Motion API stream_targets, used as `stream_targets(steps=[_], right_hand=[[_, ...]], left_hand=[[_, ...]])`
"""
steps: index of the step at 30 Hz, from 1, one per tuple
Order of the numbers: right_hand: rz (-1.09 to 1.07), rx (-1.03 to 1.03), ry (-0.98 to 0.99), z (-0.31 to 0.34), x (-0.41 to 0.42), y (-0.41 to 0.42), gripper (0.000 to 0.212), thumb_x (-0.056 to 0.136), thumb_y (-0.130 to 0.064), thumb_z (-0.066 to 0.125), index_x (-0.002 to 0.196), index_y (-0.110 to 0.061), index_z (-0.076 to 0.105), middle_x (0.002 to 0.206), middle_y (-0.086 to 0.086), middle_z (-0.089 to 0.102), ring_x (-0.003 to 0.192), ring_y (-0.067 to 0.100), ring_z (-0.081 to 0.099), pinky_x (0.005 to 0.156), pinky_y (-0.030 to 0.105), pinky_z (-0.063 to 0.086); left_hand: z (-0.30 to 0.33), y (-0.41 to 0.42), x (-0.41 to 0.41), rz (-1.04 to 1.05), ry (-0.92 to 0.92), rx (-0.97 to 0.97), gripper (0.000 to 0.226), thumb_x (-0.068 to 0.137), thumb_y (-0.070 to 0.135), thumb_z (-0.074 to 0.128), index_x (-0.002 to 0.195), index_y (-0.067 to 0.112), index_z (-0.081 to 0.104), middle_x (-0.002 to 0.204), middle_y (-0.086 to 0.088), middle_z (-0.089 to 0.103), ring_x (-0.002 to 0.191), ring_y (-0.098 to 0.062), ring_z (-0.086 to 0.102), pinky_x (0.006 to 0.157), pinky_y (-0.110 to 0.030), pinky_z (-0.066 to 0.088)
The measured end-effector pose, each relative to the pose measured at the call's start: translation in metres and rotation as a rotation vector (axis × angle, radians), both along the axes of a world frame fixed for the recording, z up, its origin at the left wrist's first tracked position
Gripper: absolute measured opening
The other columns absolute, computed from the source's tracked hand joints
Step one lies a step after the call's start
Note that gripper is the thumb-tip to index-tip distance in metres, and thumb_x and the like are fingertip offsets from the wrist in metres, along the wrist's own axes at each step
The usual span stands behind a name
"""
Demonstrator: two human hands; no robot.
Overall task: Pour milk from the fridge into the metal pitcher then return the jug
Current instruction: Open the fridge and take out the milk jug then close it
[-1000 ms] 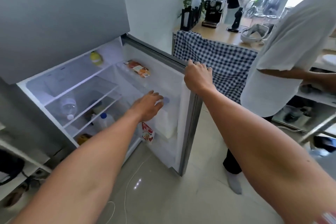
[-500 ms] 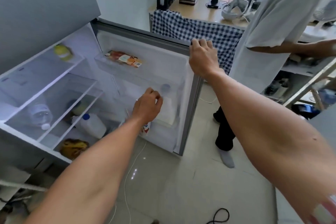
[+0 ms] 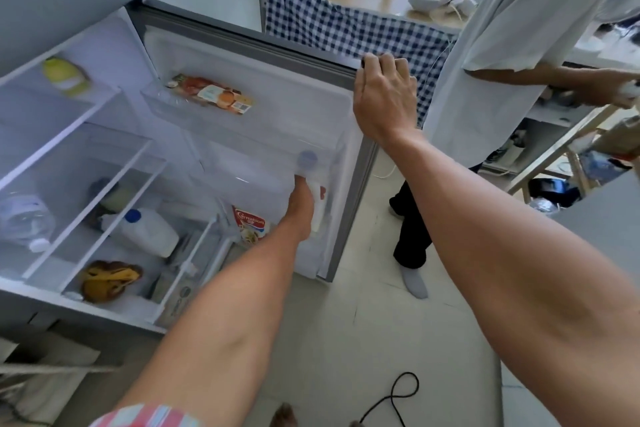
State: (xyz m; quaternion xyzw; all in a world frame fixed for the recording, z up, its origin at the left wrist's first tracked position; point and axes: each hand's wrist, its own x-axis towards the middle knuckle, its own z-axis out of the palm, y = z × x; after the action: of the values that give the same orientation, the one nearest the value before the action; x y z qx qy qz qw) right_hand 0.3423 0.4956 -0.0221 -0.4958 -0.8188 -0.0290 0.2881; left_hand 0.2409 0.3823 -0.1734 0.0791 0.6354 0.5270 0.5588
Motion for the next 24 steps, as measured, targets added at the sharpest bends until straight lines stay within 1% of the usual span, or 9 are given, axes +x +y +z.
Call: stream_targets(steps=[1, 2, 4, 6, 9, 12, 16, 19, 24], right_hand=[[-0.003, 0.005, -0.002, 0.0, 0.0, 0.0, 0.04, 0.11, -0.033, 0.03, 0.126, -0.012, 0.06, 0.126, 0.008, 0.059, 0.119, 0.03, 0.049, 0.101, 0.044, 0.038], [-0.005, 0.01, -0.005, 0.0, 0.0, 0.001, 0.04, 0.11, -0.033, 0.03, 0.126, -0.012, 0.06, 0.125, 0.008, 0.059, 0.119, 0.029, 0.049, 0.1, 0.044, 0.038], [-0.007, 0.011, -0.007, -0.001, 0.0, 0.001, 0.039, 0.11, -0.034, 0.029, 0.124, -0.013, 0.06, 0.124, 0.007, 0.059, 0.118, 0.028, 0.049, 0.1, 0.044, 0.038], [-0.01, 0.004, -0.005, -0.001, 0.0, 0.002, 0.04, 0.11, -0.034, 0.029, 0.123, -0.013, 0.06, 0.124, 0.007, 0.059, 0.119, 0.028, 0.049, 0.1, 0.044, 0.038], [0.003, -0.008, 0.005, 0.0, 0.001, 0.001, 0.04, 0.11, -0.034, 0.029, 0.125, -0.013, 0.059, 0.125, 0.008, 0.059, 0.121, 0.03, 0.048, 0.101, 0.046, 0.039], [0.024, -0.029, 0.003, 0.002, 0.003, -0.001, 0.038, 0.111, -0.032, 0.028, 0.124, -0.013, 0.058, 0.126, 0.008, 0.059, 0.12, 0.029, 0.047, 0.101, 0.045, 0.037], [0.071, -0.1, 0.014, 0.009, 0.007, -0.004, 0.031, 0.11, -0.028, 0.03, 0.119, -0.014, 0.057, 0.128, 0.006, 0.058, 0.124, 0.029, 0.045, 0.102, 0.045, 0.035], [0.116, -0.166, 0.012, 0.016, 0.013, -0.008, 0.027, 0.109, -0.021, 0.033, 0.119, -0.013, 0.057, 0.132, 0.007, 0.059, 0.127, 0.03, 0.045, 0.103, 0.046, 0.035], [0.16, -0.203, 0.006, 0.024, 0.018, -0.024, 0.024, 0.105, -0.011, 0.039, 0.119, -0.012, 0.058, 0.135, 0.009, 0.06, 0.131, 0.031, 0.047, 0.109, 0.051, 0.033]], left_hand=[[-0.001, 0.001, 0.002, 0.08, -0.079, 0.012, 0.06, 0.102, 0.065, 0.03, 0.084, 0.018, 0.064, 0.082, -0.004, 0.062, 0.073, -0.016, 0.056, 0.071, -0.029, 0.046], [-0.003, 0.0, 0.004, 0.183, -0.161, 0.038, 0.058, 0.1, 0.066, 0.032, 0.09, 0.02, 0.065, 0.08, -0.004, 0.062, 0.074, -0.017, 0.058, 0.076, -0.03, 0.05], [-0.01, -0.004, 0.004, 0.436, -0.268, 0.099, 0.056, 0.099, 0.066, 0.038, 0.113, 0.019, 0.067, 0.086, -0.004, 0.064, 0.078, -0.018, 0.06, 0.092, -0.035, 0.053], [-0.012, -0.014, 0.004, 0.678, -0.321, 0.132, 0.05, 0.101, 0.058, 0.041, 0.126, 0.018, 0.058, 0.085, -0.003, 0.059, 0.07, -0.015, 0.055, 0.083, -0.025, 0.049], [-0.011, -0.027, 0.003, 0.856, -0.31, 0.171, 0.032, 0.103, 0.046, 0.042, 0.124, 0.023, 0.048, 0.082, 0.001, 0.048, 0.059, -0.012, 0.045, 0.068, -0.02, 0.039], [-0.013, -0.033, -0.002, 0.892, -0.306, 0.193, 0.038, 0.095, 0.049, 0.047, 0.122, 0.022, 0.052, 0.072, 0.003, 0.047, 0.052, -0.012, 0.043, 0.072, -0.024, 0.038], [0.008, -0.045, -0.006, 0.957, -0.217, 0.183, 0.033, 0.088, 0.052, 0.052, 0.093, 0.02, 0.052, 0.066, 0.002, 0.044, 0.051, -0.015, 0.042, 0.067, -0.029, 0.039], [0.032, -0.058, 0.0, 0.97, -0.127, 0.145, 0.045, 0.092, 0.057, 0.05, 0.072, 0.017, 0.05, 0.057, 0.002, 0.049, 0.053, -0.018, 0.045, 0.063, -0.03, 0.041], [0.056, -0.092, 0.007, 0.914, 0.132, 0.087, 0.054, 0.094, 0.063, 0.045, 0.081, 0.012, 0.058, 0.069, -0.003, 0.059, 0.064, -0.021, 0.056, 0.064, -0.03, 0.045]])
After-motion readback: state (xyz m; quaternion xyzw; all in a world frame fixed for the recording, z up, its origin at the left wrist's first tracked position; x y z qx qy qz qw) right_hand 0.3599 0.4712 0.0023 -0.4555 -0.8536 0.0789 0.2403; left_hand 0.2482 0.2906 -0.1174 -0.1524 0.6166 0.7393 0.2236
